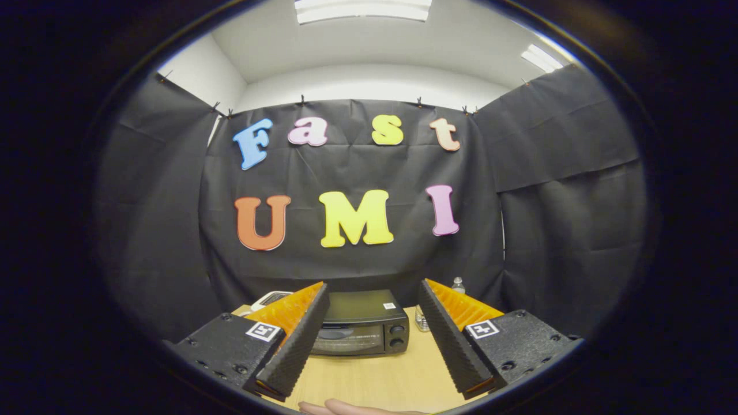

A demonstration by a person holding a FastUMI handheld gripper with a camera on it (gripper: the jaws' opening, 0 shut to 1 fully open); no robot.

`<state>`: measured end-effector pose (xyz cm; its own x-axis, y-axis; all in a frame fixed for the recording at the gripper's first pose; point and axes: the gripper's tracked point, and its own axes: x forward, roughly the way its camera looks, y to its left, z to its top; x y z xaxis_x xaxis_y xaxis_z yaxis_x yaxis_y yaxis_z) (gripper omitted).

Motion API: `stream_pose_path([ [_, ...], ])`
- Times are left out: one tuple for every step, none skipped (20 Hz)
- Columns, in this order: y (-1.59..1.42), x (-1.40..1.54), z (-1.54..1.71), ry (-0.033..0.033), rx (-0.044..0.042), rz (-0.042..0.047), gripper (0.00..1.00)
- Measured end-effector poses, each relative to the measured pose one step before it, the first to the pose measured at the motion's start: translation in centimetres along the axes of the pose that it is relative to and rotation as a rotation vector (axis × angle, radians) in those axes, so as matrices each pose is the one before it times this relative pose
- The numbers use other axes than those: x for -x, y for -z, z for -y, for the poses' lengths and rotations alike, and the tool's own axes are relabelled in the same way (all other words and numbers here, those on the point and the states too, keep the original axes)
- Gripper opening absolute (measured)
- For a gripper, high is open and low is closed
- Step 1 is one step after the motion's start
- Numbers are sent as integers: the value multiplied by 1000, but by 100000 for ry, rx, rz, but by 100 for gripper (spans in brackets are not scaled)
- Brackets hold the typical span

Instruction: Open the toaster oven, put the food inside, and close the toaster oven door.

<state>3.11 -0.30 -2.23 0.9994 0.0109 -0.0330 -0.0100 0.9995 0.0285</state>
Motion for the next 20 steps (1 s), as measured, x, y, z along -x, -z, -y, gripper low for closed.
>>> stream_pose_path([
  [185, -778, -16, 721, -26, -186, 100],
  [380, -710, -8, 617, -50, -813, 100],
  [547, -771, -58, 115, -304, -636, 100],
  [513, -775, 29, 296, -457, -637, 100],
  [678, -998, 288, 813, -576, -659, 100],
  [568, -1012, 225, 1243, -932, -999, 100],
  [1054, -1048, 117, 853, -888, -1843, 100],
  [1056, -1244, -141, 62, -985, -2281, 100],
  [1226, -1262, -380, -579, -695, -2916, 100],
  [1059, -1202, -378, -665, -131, -2639, 100],
  [906, -1193, -91, 127, 359, -1704, 100],
  [642, -1136, -157, 458, 1109, -462, 100],
  [757, -1150, -438, -81, 1327, -740, 100],
  [891, -1067, -734, -1482, 1390, -1336, 100],
  [716, -1032, -1061, -2613, 871, -396, 100],
  [613, -1078, -936, -2609, 906, -646, 100],
  [733, -1184, -723, -2303, 852, -302, 100],
  [549, -1270, -634, -1625, 558, -390, 100],
  [942, -1273, -524, -1685, 269, -1058, 100],
  [514, -1077, -533, -1545, -553, -612, 100],
])
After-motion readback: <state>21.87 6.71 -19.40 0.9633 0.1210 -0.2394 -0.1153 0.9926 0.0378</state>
